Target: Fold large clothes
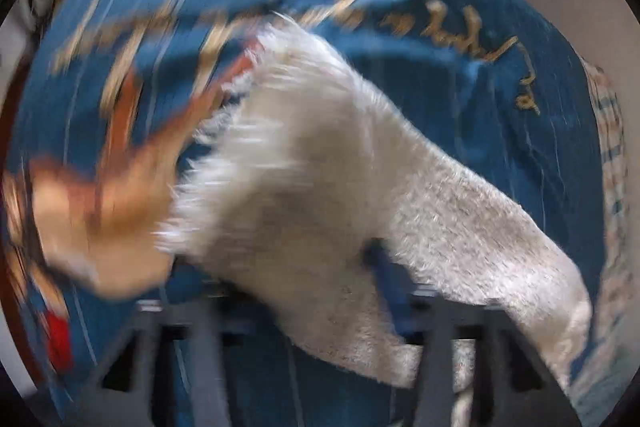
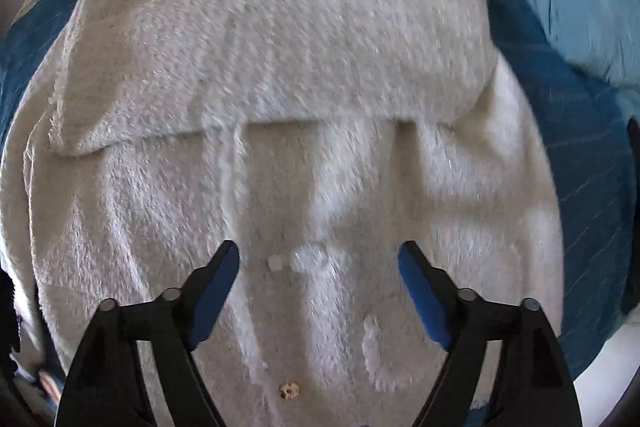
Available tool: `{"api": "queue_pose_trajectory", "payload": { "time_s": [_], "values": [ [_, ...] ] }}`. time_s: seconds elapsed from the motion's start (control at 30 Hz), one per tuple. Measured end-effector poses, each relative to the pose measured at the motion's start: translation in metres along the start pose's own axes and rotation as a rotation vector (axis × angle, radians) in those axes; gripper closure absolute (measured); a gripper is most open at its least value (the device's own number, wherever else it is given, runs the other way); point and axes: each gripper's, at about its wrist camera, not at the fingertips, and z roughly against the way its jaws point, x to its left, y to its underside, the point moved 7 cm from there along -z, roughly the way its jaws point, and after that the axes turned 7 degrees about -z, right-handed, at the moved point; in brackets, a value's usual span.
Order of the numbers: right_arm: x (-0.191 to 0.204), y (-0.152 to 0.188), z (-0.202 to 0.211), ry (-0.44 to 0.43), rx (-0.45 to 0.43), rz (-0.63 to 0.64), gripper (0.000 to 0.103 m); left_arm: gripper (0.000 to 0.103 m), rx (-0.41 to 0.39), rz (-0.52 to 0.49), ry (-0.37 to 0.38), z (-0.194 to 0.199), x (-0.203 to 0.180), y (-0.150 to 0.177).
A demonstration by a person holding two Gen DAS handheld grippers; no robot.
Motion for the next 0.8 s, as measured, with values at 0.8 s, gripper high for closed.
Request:
{"api": "queue_pose_trajectory", "payload": {
  "time_s": [0.8],
  "values": [
    [-0.072, -0.070, 0.039, 0.009, -0.161, -0.162, 0.016, 0.094, -0.375, -1.190, 0.265, 0.157, -0.354, 0.172]
  ]
}}
